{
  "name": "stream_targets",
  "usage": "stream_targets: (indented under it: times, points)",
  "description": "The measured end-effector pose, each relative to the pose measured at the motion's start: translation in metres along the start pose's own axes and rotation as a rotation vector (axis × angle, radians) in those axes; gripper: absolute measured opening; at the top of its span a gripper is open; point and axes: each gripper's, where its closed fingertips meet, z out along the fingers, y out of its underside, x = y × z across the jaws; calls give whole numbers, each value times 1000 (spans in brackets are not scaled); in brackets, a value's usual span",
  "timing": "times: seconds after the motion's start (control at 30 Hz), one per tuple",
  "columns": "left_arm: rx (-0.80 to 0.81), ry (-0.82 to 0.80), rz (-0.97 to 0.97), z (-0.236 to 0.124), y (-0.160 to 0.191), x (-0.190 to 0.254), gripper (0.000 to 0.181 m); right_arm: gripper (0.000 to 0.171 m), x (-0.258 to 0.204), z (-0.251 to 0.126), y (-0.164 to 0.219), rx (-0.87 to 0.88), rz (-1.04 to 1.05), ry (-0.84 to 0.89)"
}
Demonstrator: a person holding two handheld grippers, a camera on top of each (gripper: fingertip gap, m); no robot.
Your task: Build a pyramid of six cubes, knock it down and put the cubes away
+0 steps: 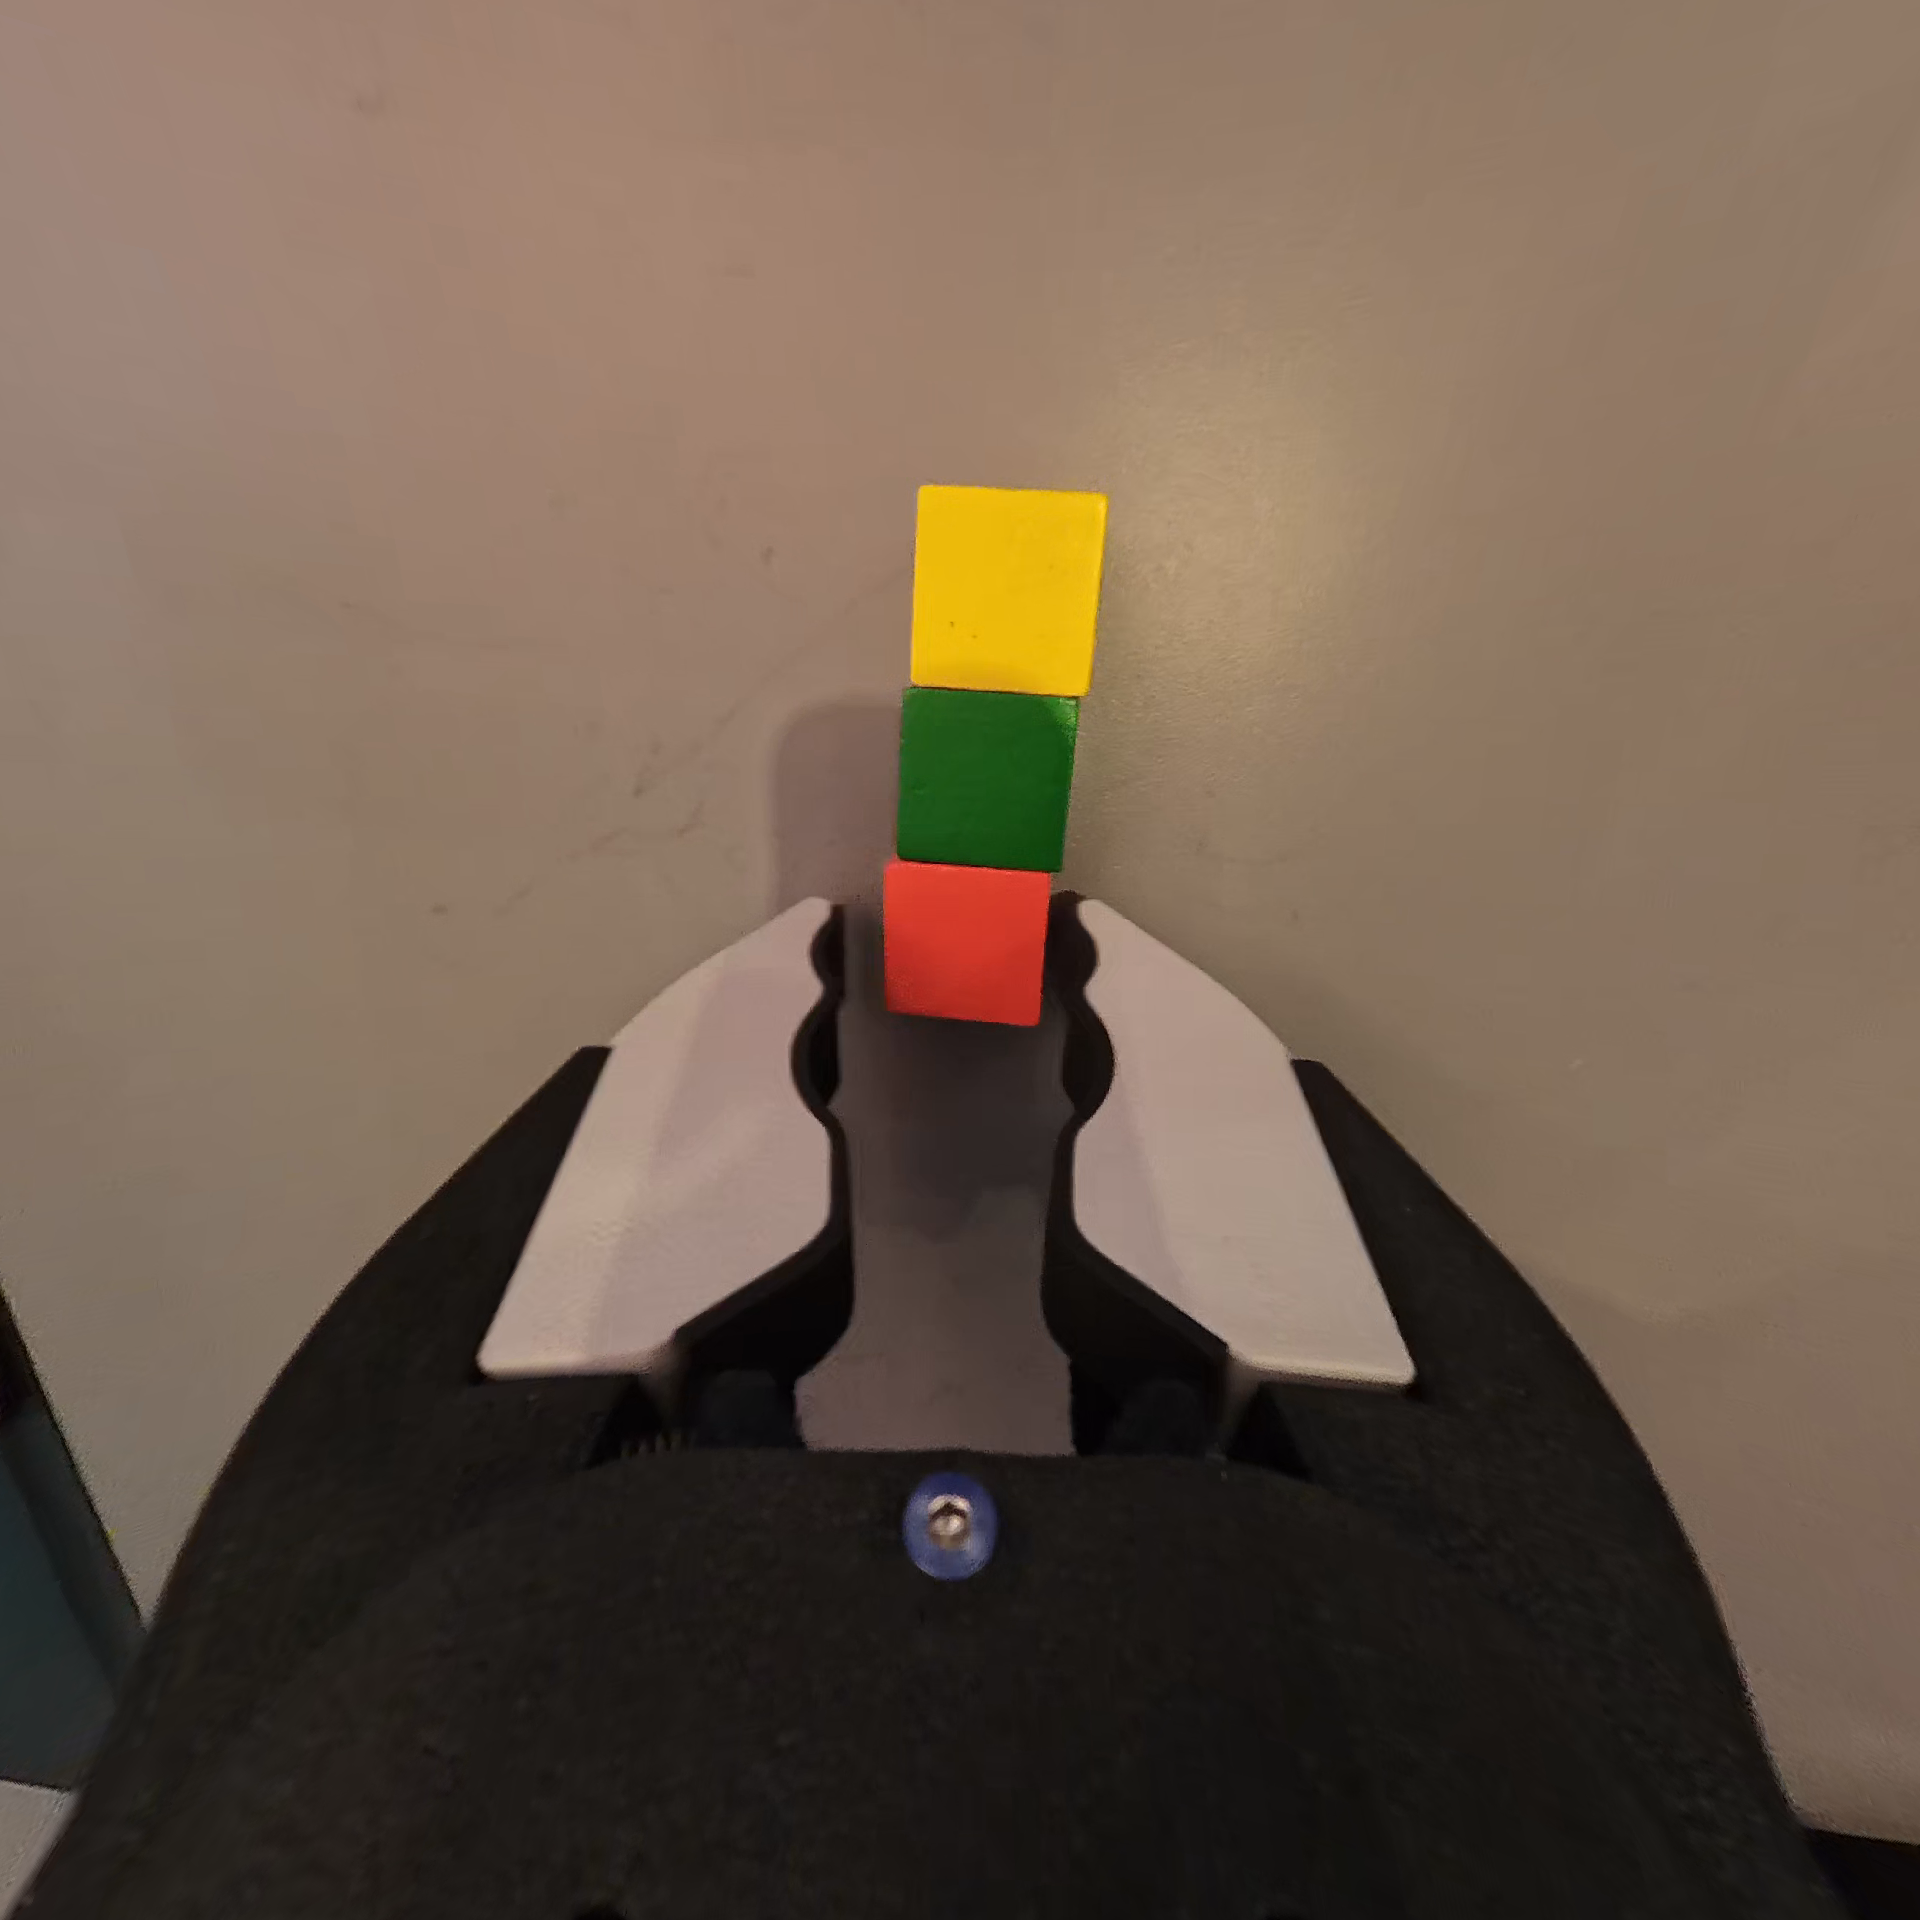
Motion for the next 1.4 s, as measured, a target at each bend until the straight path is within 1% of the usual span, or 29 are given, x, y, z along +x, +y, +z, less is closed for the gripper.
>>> stream_targets:
  times: [0.03,0.1,0.23,0.3,0.37,0.4,0.5,0.57,0.63,0.67,0.73,0.77,0.83,0.9,0.97,1.07,1.13,1.23,1.4]
  points:
    - [2,10,-8,0,0,1,43,45,1,0,0,0,1,2]
    - [16,14,-7,0,0,2,41,45,3,0,1,-1,5,4]
    - [20,3,-13,-1,1,0,47,45,6,-2,2,2,16,10]
    - [55,15,-27,-9,-1,0,48,45,7,-2,3,-1,17,12]
    - [120,-3,-54,-30,-6,-3,48,45,9,-2,4,-4,18,15]
    - [166,-24,-69,-47,-7,-7,48,45,10,-2,4,-4,20,14]
    - [350,-142,-151,-117,-2,-25,44,45,13,-3,5,0,29,17]
    - [454,-278,-239,-172,22,-47,44,45,14,-3,6,2,36,17]
    - [480,-447,-340,-217,67,-74,45,45,16,-3,7,2,43,22]
    - [462,-509,-403,-231,95,-84,44,44,16,-2,7,2,46,20]
    - [342,-619,-579,-243,165,-103,43,45,16,0,8,-3,49,19]
    - [264,-645,-682,-240,200,-108,42,44,16,1,9,-9,46,24]
    - [150,-622,-895,-220,257,-107,45,45,16,2,11,-23,37,33]
    - [91,-568,-1075,-192,297,-102,48,44,16,4,12,-33,30,41]
    - [64,-526,-1221,-167,323,-98,50,44,16,5,14,-44,26,47]
    - [49,-457,-1374,-137,340,-92,55,45,18,7,18,-63,24,60]
    - [35,-418,-1422,-124,343,-89,57,45,19,9,21,-75,27,65]
    - [-7,-407,-1437,-113,346,-87,62,45,20,13,26,-97,23,70]
    - [-36,-415,-1449,-103,348,-93,58,45,19,16,29,-121,9,72]
